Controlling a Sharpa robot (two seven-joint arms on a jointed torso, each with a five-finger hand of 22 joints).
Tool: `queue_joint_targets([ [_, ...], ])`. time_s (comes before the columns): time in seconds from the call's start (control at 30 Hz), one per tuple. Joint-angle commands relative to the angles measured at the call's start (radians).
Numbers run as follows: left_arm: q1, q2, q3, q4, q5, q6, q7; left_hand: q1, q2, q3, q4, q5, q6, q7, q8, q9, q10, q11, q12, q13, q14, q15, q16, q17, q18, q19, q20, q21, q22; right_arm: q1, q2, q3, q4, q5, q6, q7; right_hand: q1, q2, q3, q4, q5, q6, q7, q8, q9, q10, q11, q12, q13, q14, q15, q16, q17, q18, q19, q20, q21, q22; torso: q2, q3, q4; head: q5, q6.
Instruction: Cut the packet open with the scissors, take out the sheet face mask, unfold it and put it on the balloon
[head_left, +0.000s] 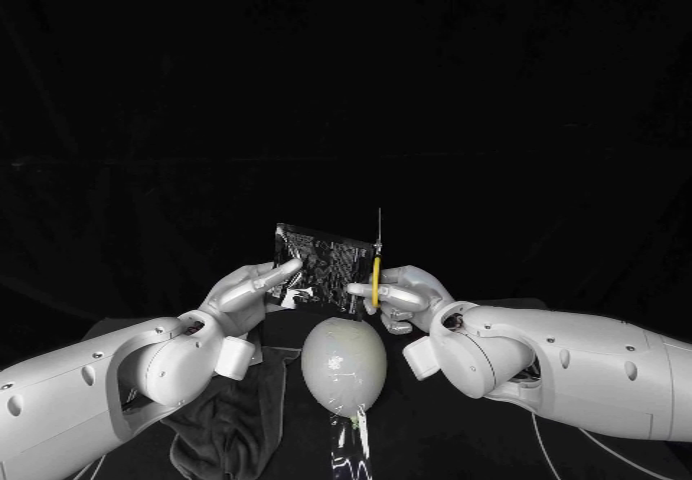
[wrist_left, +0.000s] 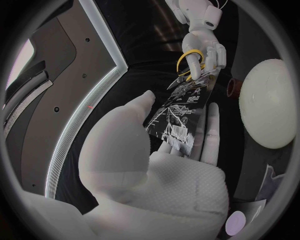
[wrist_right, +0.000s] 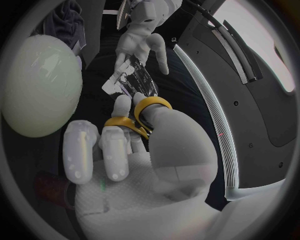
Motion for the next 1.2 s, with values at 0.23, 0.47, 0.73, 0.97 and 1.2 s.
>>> queue_joint_targets([
  [0.23, 0.001, 0.0, -0.001, -0.016, -0.063, 0.087, -0.11, 0.069, 0.025, -0.071, -0.001, -0.001, -0.012, 0.071, -0.011, -0.024, 0.025, -0.015, 0.012, 0.003, 0.012, -0.009, 0.007, 0.002, 0.016, 0.073, -0.015, 0.001, 0.001, 0.016, -0.011, 0.001, -0.015, -0.14, 0.078, -0.139, 0.014, 0.037, 0.12, -0.024, 0.003, -0.01, 0.0, 0.008, 0.012, 0.227, -0.124, 0.498, 0.004, 0.091, -0.005, 0.0, 0.2, 0.0, 0.0, -0.007, -0.006, 0.186, 0.0, 0.0, -0.0005, 0.024, -0.014],
  [0.47, 0.002, 0.002, -0.001, -0.043, -0.053, 0.155, -0.168, 0.105, 0.043, -0.113, 0.007, -0.001, 0.017, 0.004, -0.006, -0.041, 0.046, -0.029, 0.003, 0.0, 0.018, -0.017, 0.006, 0.001, 0.015, 0.075, -0.015, -0.041, -0.007, 0.032, -0.015, 0.0, -0.037, -0.179, 0.111, -0.171, 0.012, 0.035, 0.125, -0.027, 0.003, -0.01, 0.0, 0.009, 0.015, 0.228, -0.124, 0.501, 0.006, 0.091, -0.005, 0.001, 0.201, 0.0, 0.0, -0.007, -0.006, 0.187, 0.001, 0.0001, -0.0001, 0.031, -0.027],
  [0.73, 0.003, 0.007, -0.007, -0.055, -0.025, 0.224, -0.197, 0.125, 0.057, -0.154, 0.023, -0.001, 0.015, -0.028, -0.036, -0.068, 0.051, -0.031, -0.004, -0.001, 0.041, -0.021, 0.013, 0.002, 0.012, 0.04, 0.0, -0.094, -0.007, 0.041, -0.002, -0.001, -0.065, -0.205, 0.146, -0.192, 0.01, 0.034, 0.129, -0.029, 0.003, -0.011, 0.0, 0.009, 0.019, 0.228, -0.124, 0.501, 0.004, 0.091, -0.005, 0.001, 0.2, 0.0, 0.0, -0.007, -0.006, 0.186, 0.001, 0.0008, 0.0009, 0.043, -0.03],
  [0.97, 0.003, 0.016, -0.012, -0.068, 0.053, 0.278, -0.17, 0.151, 0.074, -0.183, 0.035, -0.001, 0.01, -0.044, -0.059, -0.086, 0.029, -0.03, -0.006, -0.001, 0.036, -0.02, 0.006, -0.001, 0.017, 0.103, -0.016, -0.083, -0.001, 0.043, 0.004, -0.002, -0.078, -0.219, 0.165, -0.202, 0.008, 0.033, 0.132, -0.031, 0.003, -0.011, 0.0, 0.01, 0.021, 0.228, -0.124, 0.504, 0.007, 0.091, -0.005, 0.001, 0.202, 0.001, -0.001, -0.007, -0.007, 0.186, 0.0, -0.0004, -0.0005, 0.048, -0.032],
  [1.2, 0.003, 0.033, -0.017, -0.084, 0.079, 0.283, -0.099, 0.167, 0.091, -0.227, 0.065, -0.002, 0.092, -0.058, -0.051, -0.096, 0.019, -0.028, -0.007, -0.001, -0.026, -0.004, -0.021, -0.017, -0.022, -0.143, 0.006, -0.208, -0.016, 0.044, 0.018, -0.005, -0.088, -0.227, 0.178, -0.214, 0.008, 0.033, 0.132, -0.031, 0.003, -0.011, 0.0, 0.01, 0.021, 0.228, -0.124, 0.504, 0.007, 0.091, -0.005, 0.001, 0.202, 0.001, -0.001, -0.007, -0.007, 0.186, 0.0, -0.0003, 0.0009, 0.051, -0.034],
])
